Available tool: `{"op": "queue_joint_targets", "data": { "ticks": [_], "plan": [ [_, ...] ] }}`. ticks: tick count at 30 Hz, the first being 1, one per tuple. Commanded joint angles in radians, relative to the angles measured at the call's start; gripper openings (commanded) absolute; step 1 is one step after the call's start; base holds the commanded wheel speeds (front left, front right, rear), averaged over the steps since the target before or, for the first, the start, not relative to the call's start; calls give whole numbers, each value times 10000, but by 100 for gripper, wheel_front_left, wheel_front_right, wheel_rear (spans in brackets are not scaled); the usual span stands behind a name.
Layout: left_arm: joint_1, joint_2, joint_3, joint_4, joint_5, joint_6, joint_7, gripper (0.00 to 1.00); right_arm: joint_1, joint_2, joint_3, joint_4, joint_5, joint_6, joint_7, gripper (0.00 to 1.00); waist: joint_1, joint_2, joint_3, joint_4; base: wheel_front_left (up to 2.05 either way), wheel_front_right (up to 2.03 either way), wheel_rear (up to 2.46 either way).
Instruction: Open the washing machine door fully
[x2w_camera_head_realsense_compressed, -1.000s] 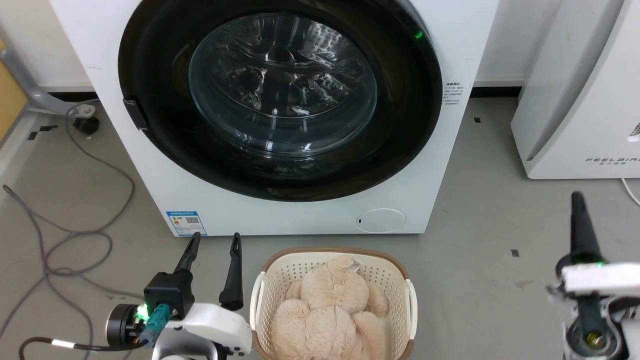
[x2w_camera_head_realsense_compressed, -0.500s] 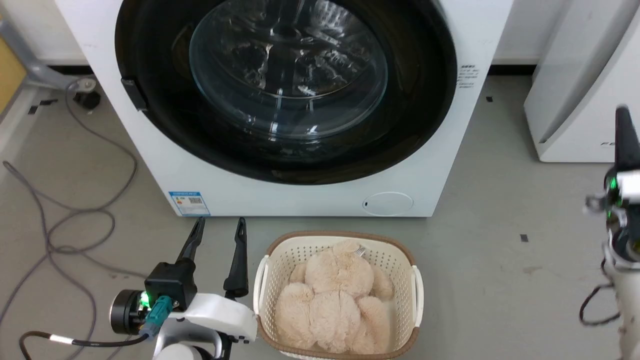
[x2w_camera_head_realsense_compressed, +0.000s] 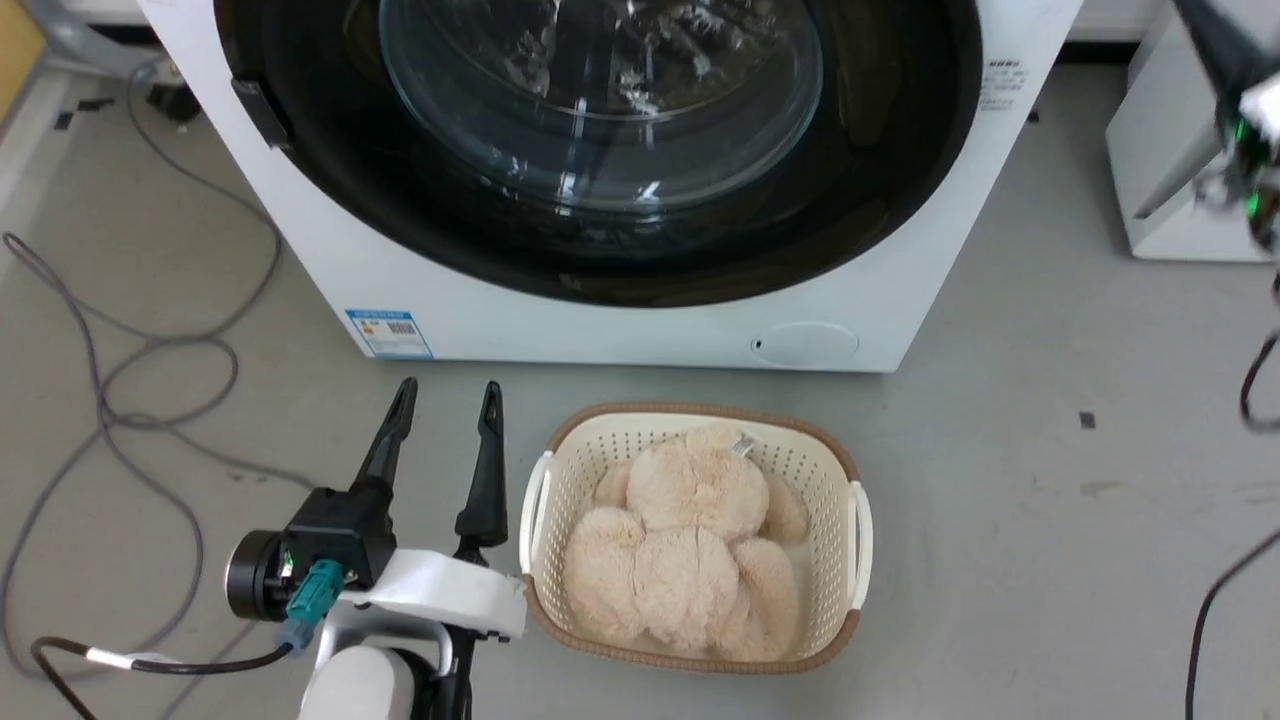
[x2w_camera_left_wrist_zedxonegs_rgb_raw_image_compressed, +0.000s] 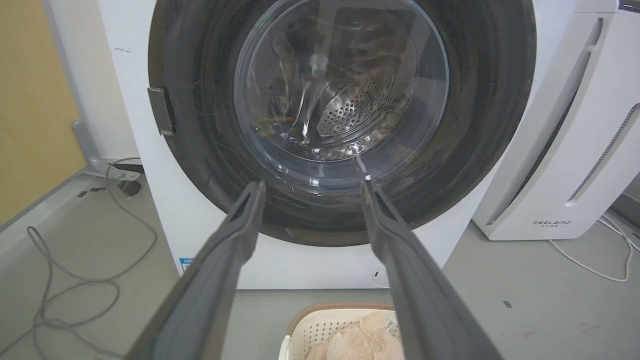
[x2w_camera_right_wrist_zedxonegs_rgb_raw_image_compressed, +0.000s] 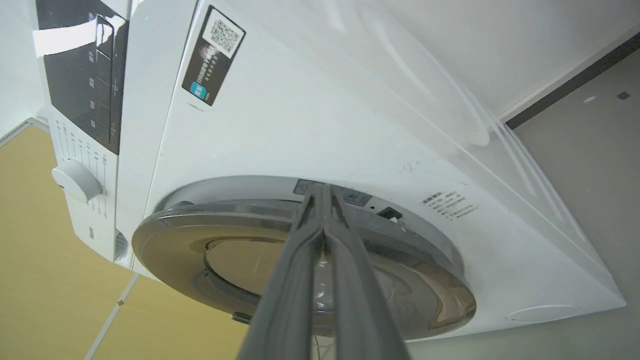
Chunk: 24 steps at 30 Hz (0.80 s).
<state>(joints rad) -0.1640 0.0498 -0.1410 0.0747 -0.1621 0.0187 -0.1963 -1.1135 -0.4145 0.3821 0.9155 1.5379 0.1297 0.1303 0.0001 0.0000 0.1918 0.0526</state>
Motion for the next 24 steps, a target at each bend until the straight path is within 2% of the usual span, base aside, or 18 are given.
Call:
{"op": "queue_joint_targets", "data": {
  "ticks": [1, 12, 24],
  "plan": [
    [-185, 18, -28, -28, -63, 44, -116, 100, -614, -35, 257, 379, 330, 9, 168, 0, -1, 0, 153, 13, 0, 0, 0],
    [-725, 9, -281, -26, -258, -4, -346, 100, -3468, 610, 2171, 2134, 1111, 9, 1873, 0, -1, 0, 919, 190, 0, 0, 0],
    [-1054, 6, -519, -66, -621, 74, -576, 100, -5328, 936, 3868, 3357, 1859, 10, 2612, 0, -1, 0, 1506, 475, 0, 0, 0]
  ]
}}
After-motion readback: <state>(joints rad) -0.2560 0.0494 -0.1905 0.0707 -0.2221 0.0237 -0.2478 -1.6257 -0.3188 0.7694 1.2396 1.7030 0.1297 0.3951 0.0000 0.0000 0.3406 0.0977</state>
